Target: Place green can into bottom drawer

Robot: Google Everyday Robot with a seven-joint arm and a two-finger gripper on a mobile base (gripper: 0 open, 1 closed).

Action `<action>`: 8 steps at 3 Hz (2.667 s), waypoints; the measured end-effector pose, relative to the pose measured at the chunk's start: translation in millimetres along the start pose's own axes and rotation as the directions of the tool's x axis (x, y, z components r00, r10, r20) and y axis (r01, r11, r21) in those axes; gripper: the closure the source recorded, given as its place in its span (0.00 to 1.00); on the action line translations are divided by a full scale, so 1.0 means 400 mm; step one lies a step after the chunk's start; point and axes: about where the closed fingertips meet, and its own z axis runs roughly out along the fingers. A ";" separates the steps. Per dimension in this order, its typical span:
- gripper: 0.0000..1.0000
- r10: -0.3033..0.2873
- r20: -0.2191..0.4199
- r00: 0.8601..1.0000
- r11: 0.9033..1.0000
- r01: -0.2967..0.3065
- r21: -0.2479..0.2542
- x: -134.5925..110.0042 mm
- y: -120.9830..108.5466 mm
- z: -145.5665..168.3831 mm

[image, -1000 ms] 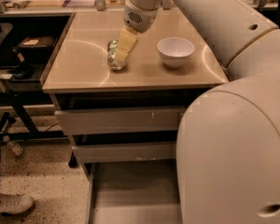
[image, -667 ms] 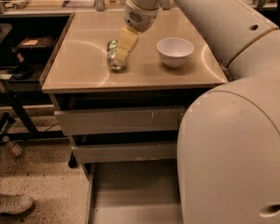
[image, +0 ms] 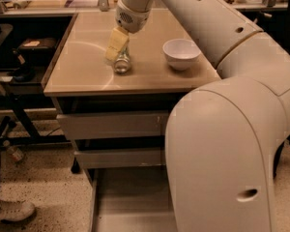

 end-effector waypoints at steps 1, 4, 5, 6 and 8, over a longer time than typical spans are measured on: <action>0.00 0.015 0.032 0.999 0.997 -0.013 -0.082 -0.055 -0.004 0.059; 0.00 0.121 0.022 0.992 0.992 -0.120 -0.029 -0.056 -0.032 0.100; 0.00 0.151 0.014 0.988 0.988 -0.151 -0.017 -0.046 -0.046 0.111; 0.00 0.182 0.002 0.983 0.983 -0.182 -0.028 -0.042 -0.061 0.143; 0.00 0.224 -0.029 0.974 0.972 -0.225 -0.070 -0.043 -0.084 0.222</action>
Offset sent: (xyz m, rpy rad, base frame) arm 0.0206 0.0313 -0.0156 0.0894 0.1277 0.0570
